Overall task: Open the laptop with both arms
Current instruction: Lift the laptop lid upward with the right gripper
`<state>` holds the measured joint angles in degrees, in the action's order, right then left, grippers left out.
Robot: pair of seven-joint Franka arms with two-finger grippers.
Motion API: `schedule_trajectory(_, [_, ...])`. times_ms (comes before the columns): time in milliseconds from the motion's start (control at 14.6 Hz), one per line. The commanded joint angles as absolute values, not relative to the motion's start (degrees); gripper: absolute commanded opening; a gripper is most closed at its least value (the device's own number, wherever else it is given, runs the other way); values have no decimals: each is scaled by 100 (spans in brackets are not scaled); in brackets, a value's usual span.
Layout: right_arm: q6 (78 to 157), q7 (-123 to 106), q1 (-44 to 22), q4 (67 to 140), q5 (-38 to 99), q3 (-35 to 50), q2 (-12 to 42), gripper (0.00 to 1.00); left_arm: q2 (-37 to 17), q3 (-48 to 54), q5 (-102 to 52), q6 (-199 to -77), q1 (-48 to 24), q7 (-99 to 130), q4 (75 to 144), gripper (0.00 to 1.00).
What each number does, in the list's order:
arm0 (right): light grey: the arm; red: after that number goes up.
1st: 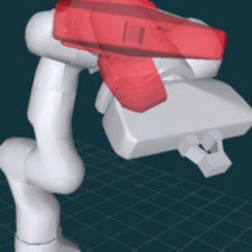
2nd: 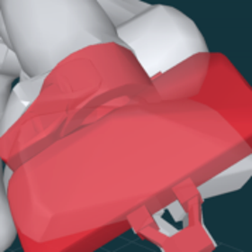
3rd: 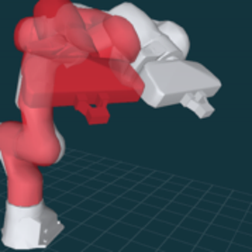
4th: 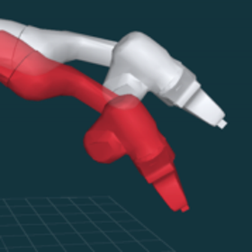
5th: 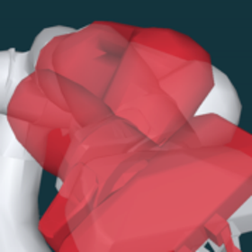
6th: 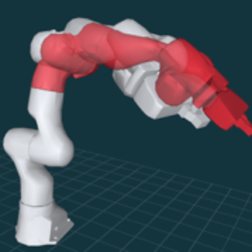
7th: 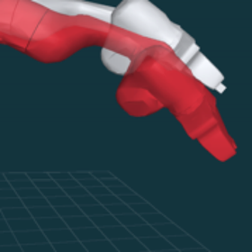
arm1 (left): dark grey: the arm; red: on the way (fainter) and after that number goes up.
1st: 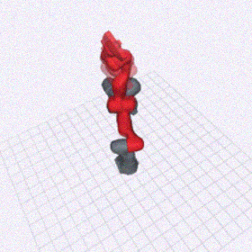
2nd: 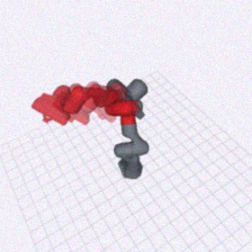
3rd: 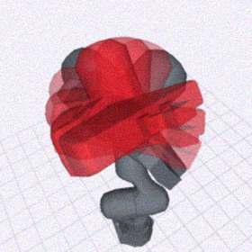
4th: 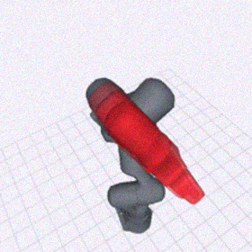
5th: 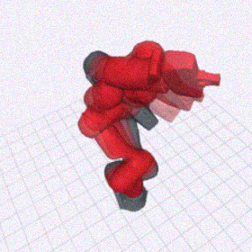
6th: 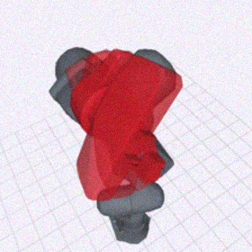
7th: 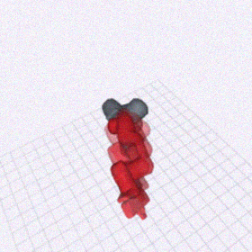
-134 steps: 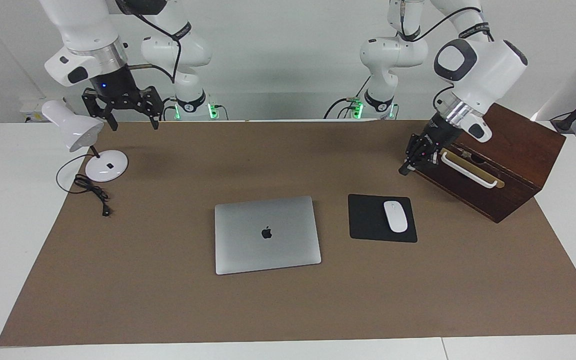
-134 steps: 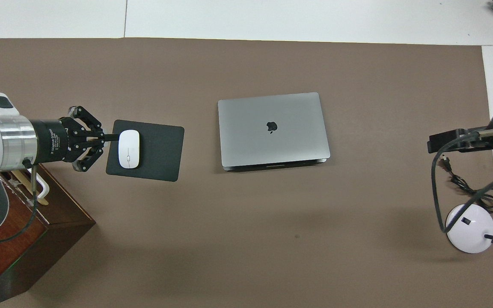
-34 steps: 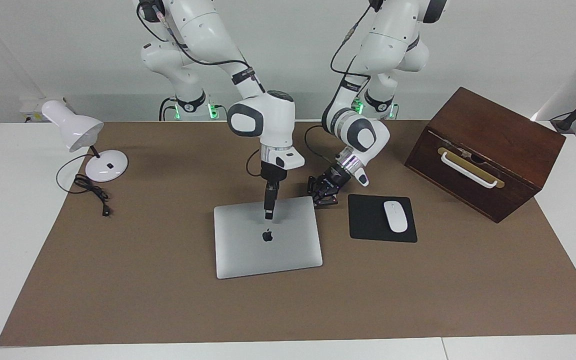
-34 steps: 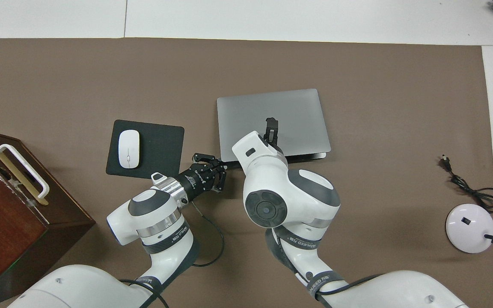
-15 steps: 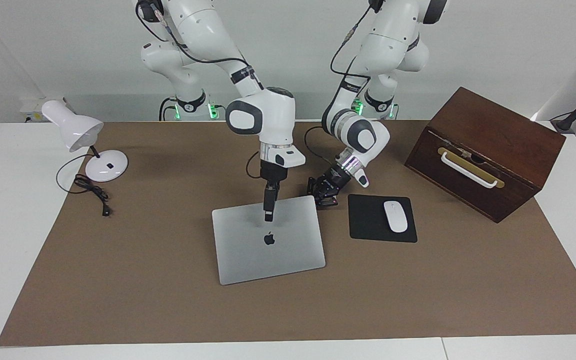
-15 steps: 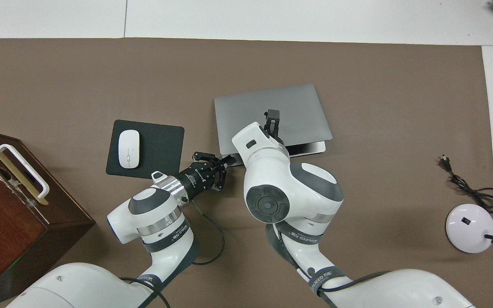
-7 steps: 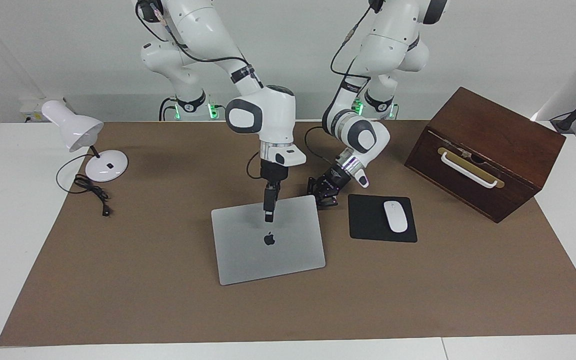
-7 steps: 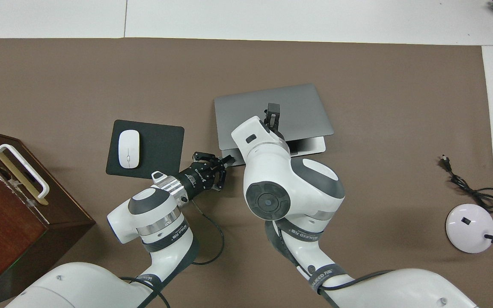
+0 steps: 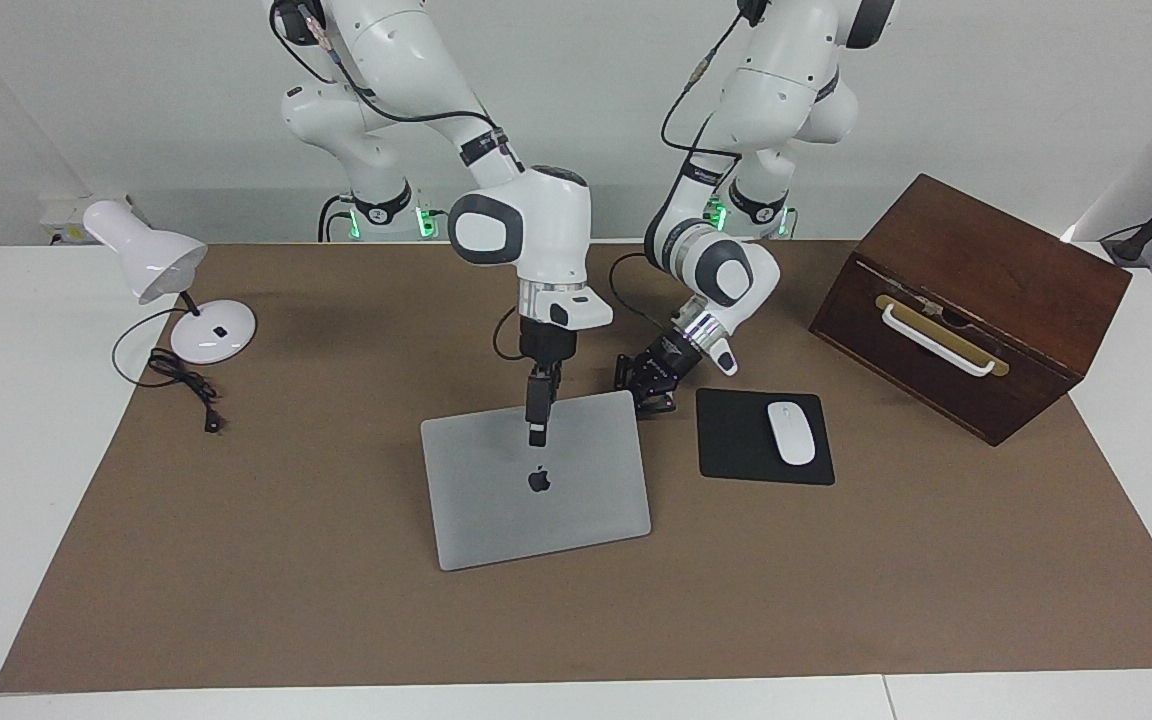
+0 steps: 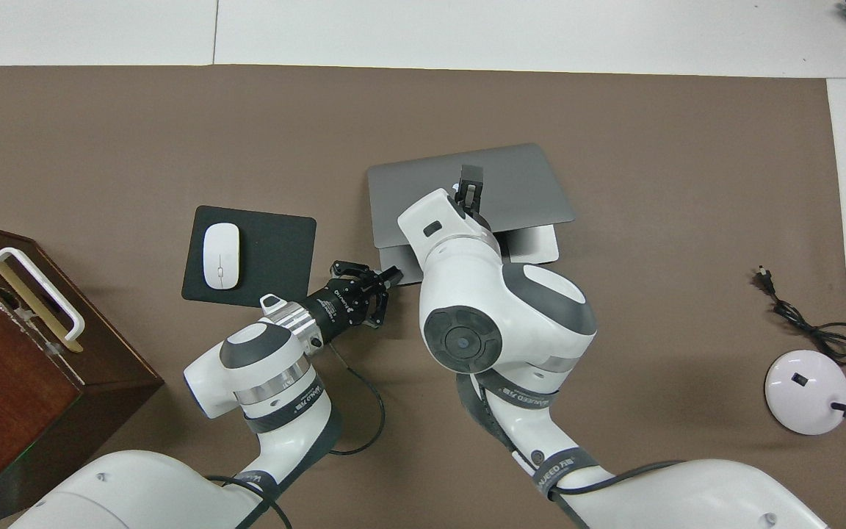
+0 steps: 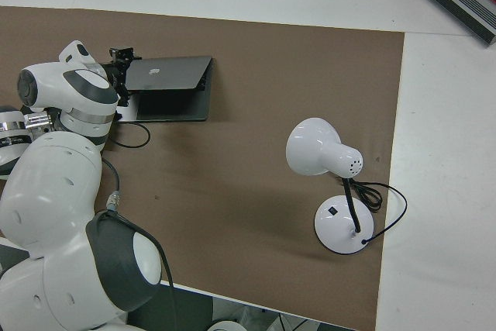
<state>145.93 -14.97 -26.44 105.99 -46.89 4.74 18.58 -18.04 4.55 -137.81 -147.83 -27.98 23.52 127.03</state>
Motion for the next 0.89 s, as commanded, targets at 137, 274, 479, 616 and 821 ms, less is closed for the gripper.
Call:
schedule_trajectory(137, [14484, -1345, -2549, 10336, -4957, 510, 1986, 100, -2074, 483, -13957, -14730, -2725, 2188, 12665, 0])
schedule_trajectory(274, [14484, -1345, -2549, 10284, -4957, 510, 1995, 100, -2074, 483, -13966, -14730, -2725, 2188, 12665, 0])
schedule_trajectory(479, [14335, -1345, -2558, 10143, -4975, 510, 2021, 100, -2074, 483, -13983, -14730, -2716, 2188, 12665, 0])
schedule_trajectory(616, [14344, -1345, -2558, 10134, -5027, 518, 2039, 100, -2074, 483, -13983, -14730, -2725, 2188, 12665, 0])
schedule_trajectory(821, [14309, -1345, -2566, 10020, -5036, 510, 2074, 100, -2074, 483, -13983, -14730, -2725, 2188, 12665, 0])
